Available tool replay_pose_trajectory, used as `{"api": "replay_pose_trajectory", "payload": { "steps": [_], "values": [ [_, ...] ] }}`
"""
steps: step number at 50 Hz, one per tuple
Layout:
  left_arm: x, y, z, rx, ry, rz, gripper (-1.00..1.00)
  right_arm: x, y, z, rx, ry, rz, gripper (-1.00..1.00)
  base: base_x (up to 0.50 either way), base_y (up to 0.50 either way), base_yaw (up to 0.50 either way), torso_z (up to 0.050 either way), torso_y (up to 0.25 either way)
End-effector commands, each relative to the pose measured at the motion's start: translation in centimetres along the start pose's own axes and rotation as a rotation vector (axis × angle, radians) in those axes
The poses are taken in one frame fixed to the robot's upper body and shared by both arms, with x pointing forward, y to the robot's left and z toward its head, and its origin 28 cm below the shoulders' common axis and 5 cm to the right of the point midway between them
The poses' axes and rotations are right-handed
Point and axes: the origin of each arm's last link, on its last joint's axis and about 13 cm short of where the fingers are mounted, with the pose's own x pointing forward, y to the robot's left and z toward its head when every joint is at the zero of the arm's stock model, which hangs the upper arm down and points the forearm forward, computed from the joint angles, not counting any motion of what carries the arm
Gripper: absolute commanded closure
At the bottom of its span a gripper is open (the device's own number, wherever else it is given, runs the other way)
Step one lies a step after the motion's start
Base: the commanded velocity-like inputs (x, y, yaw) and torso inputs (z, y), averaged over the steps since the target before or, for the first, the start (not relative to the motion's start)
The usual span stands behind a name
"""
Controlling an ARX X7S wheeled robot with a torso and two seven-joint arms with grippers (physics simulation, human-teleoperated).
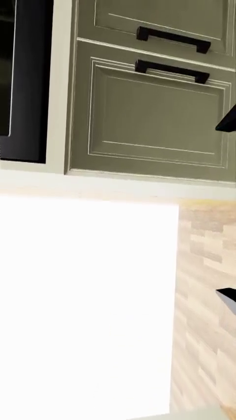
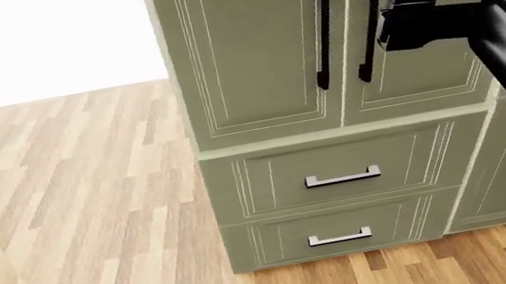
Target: Move the drinks to the dining counter.
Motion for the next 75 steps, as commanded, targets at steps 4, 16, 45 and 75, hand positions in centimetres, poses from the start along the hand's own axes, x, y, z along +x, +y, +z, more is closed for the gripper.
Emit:
{"api": "replay_pose_trajectory", "payload": {
  "steps": [4, 16, 45, 75],
  "values": [
    [0.04, 0.00, -0.11, 0.002, 0.003, 0.003, -1.00, 0.14, 0.06, -0.20, -0.001, 0.005, 0.005, -1.00, 0.00, -0.50, 0.00, 0.000, 0.000],
    [-0.02, -0.02, -0.10, 0.004, 0.002, 0.001, -1.00, 0.03, 0.00, -0.16, 0.002, 0.006, 0.006, -1.00, 0.00, -0.50, 0.00, 0.000, 0.000],
    [0.04, -0.05, -0.22, 0.003, 0.005, 0.000, -1.00, 0.11, -0.01, -0.34, 0.001, 0.015, 0.011, -1.00, 0.00, -0.50, 0.00, 0.000, 0.000],
    [0.09, 0.05, -0.30, 0.003, 0.007, 0.002, -1.00, 0.41, 0.13, -0.67, -0.007, 0.027, 0.015, -1.00, 0.00, -0.50, 0.00, 0.000, 0.000]
  ]
}}
